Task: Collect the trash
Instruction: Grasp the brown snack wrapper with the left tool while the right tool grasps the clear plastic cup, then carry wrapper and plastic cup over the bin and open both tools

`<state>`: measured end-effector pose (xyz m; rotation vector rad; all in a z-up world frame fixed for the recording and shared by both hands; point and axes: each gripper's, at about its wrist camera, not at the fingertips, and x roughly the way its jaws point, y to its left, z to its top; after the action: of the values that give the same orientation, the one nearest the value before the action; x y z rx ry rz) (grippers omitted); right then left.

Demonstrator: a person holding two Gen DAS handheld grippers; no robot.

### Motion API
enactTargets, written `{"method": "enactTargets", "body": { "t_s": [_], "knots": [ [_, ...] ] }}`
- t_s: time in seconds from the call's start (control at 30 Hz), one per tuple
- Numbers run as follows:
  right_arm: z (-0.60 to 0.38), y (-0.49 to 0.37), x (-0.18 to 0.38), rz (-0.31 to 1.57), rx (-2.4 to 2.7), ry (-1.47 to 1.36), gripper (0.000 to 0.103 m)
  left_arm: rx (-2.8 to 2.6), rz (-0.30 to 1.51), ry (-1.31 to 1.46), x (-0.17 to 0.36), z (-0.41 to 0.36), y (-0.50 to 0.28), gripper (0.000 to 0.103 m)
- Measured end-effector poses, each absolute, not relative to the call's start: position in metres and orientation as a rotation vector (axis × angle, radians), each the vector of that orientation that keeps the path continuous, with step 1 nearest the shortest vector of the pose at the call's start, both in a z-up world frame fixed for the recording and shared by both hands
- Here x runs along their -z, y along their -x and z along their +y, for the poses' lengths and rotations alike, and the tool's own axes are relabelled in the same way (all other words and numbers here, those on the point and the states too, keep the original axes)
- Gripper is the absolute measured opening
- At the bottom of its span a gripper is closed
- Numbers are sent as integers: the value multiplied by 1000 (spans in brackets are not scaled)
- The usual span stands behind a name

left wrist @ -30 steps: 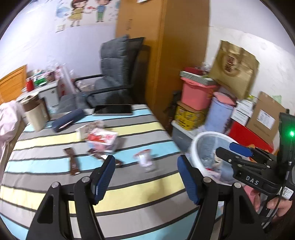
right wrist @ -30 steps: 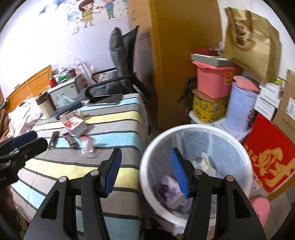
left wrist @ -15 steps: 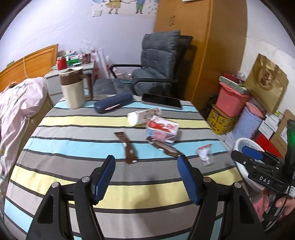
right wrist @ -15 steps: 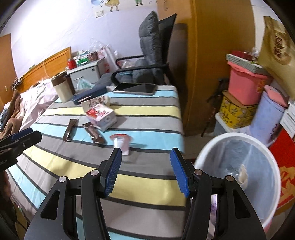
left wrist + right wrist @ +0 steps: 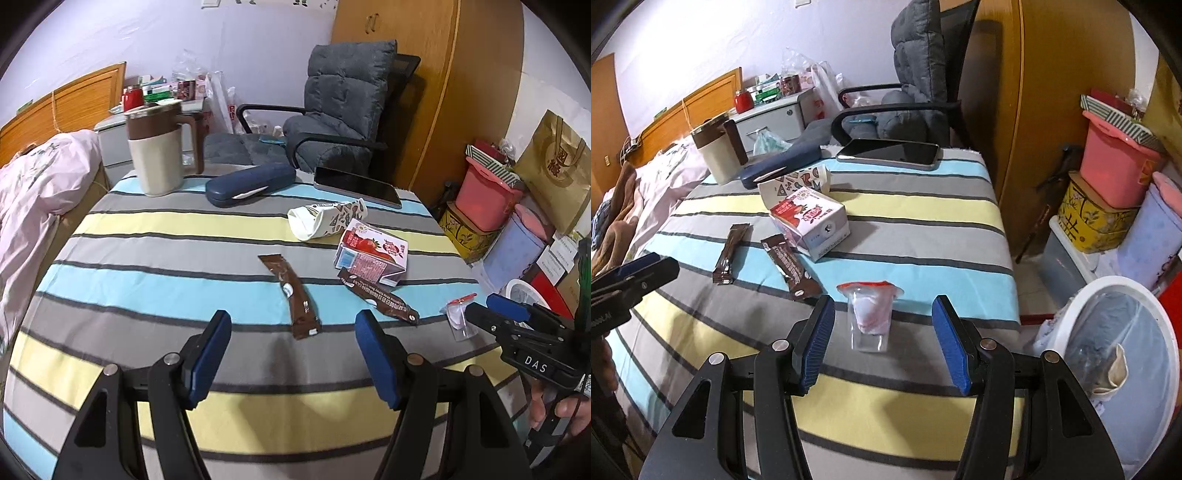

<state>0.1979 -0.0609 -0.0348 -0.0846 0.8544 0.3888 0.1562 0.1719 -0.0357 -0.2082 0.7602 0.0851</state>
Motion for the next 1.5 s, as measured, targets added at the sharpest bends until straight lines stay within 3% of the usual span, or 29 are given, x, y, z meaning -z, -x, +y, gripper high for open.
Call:
{"method": "enactTargets", "body": {
  "t_s": [0.3, 0.37, 0.4, 0.57, 0.67, 0.8, 1.0, 1.23, 1.5],
  "knots": [
    [-54, -208, 43, 885, -389, 100, 57, -77, 805, 201, 50, 169, -187, 72],
    [-54, -209, 43, 883, -385, 101, 51, -81, 824, 201, 55, 169, -194, 70],
    [-55, -210, 43, 882, -382, 100, 46, -87, 831, 204, 58, 170, -196, 67],
    [-54, -214, 47, 894, -388, 98, 43, -94, 847, 239, 65, 177, -202, 63],
    [-53, -215, 47, 892, -392, 98, 43, -90, 853, 228, 67, 175, -206, 56],
    [-52, -216, 48, 888, -397, 105, 43, -80, 864, 218, 70, 172, -210, 37],
    [-53, -216, 48, 886, -401, 97, 43, -81, 881, 212, 75, 172, -215, 26],
    [-53, -216, 48, 885, -402, 90, 43, -71, 877, 225, 77, 173, -216, 20],
    [-55, -214, 47, 875, -391, 72, 43, -75, 849, 224, 72, 173, -209, 20]
  ]
}}
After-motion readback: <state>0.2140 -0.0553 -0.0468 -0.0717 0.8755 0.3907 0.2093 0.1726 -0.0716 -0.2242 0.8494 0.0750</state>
